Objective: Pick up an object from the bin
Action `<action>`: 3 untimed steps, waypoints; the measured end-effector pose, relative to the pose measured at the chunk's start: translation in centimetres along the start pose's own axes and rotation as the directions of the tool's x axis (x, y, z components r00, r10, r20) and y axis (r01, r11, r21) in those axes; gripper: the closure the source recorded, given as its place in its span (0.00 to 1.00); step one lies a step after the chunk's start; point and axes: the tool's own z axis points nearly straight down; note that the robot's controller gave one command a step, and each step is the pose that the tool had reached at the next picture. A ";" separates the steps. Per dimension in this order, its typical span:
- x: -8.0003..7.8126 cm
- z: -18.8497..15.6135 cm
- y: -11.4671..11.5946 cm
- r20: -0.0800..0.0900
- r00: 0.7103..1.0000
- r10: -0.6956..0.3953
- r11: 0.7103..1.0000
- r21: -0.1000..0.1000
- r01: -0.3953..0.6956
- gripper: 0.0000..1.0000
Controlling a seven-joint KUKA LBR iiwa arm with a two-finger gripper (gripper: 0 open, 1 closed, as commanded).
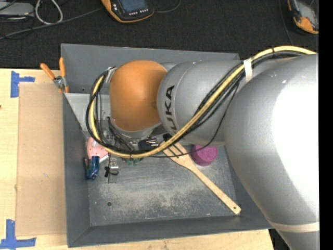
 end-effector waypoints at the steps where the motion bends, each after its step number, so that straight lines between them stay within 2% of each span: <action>1: -0.2 -0.4 -0.1 0.007 1.000 0.005 1.000 -0.002 -0.005 0.00; 2: -1.8 6.4 1.3 0.008 0.957 -0.289 0.957 0.000 0.289 0.00; 3: -1.1 6.6 1.2 0.010 0.955 -0.295 0.955 0.000 0.295 0.00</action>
Offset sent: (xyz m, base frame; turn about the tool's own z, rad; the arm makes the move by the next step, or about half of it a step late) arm 0.0180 0.0128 -0.0669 -0.3092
